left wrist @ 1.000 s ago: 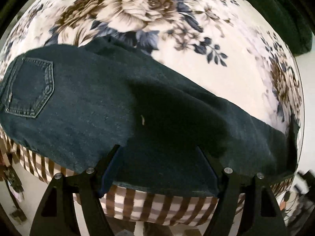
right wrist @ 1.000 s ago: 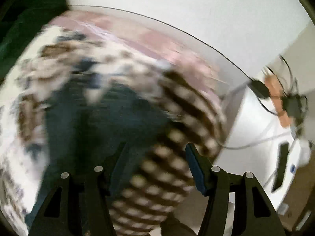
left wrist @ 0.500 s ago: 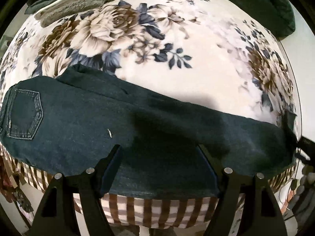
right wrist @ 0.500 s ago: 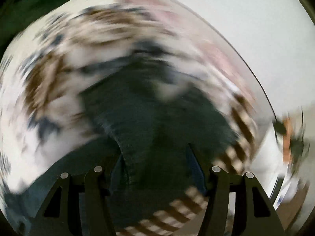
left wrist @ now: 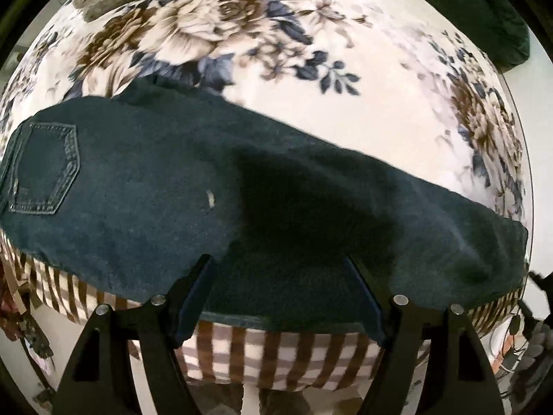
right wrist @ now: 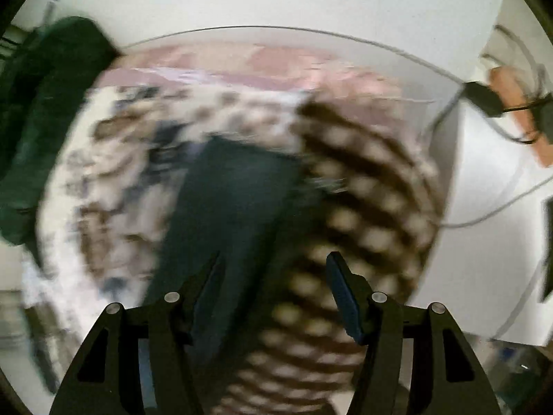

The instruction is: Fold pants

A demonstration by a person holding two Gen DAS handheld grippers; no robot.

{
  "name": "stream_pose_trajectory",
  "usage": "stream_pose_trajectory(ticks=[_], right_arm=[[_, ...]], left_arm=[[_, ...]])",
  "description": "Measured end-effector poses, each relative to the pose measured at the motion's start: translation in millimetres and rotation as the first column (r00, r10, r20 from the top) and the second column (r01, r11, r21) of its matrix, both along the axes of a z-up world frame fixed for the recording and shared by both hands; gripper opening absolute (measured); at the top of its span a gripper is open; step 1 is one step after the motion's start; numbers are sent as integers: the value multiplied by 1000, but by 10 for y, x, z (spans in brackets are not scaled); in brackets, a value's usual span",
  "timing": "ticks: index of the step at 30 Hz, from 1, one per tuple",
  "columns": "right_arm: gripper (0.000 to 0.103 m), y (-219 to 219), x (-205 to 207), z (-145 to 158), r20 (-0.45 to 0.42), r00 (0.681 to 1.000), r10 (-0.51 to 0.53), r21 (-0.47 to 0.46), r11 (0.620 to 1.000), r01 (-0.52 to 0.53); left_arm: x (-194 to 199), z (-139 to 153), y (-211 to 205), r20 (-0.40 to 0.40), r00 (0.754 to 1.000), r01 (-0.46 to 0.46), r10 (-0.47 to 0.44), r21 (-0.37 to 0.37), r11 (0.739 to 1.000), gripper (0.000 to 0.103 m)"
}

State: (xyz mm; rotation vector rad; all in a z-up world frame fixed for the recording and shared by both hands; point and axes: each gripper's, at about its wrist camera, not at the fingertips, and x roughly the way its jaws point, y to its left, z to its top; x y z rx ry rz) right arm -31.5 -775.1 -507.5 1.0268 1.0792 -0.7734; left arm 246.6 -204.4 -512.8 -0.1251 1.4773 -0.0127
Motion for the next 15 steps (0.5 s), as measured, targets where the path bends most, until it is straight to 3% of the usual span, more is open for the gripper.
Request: stream_pose_trajectory(ticks=[2,3,4,6,10,14,15], right_arm=[[49,68,102,-93,48,999,20,61,998,-23],[32,101,189,-162,36,999,34,81,996,-37],[8,163,260,-259,2,999,51,98,994,-51],[5,224,324,-386,-17,998,63,123,991,-61],[2,302,287,-260,-49,997,61,12,998,-60],[3,372,271,-407,-182,980,84,25,996,-81],[8,389,289,-402,-190,977,93,34,996,-88]], left_arm=[[-39,-31,57,-12,1000,-14,14,5,1000,74],[-60,-44,87,-17,1000,-22,22,5,1000,74],[-87,-54,118,-19,999,-27,27,5,1000,74],[-138,-72,185,-25,999,-38,38,9,999,74],[-285,-77,429,-41,996,-82,83,15,997,74],[-448,-87,815,-69,983,-169,170,22,985,74],[-490,-90,939,-80,977,-197,198,22,980,74]])
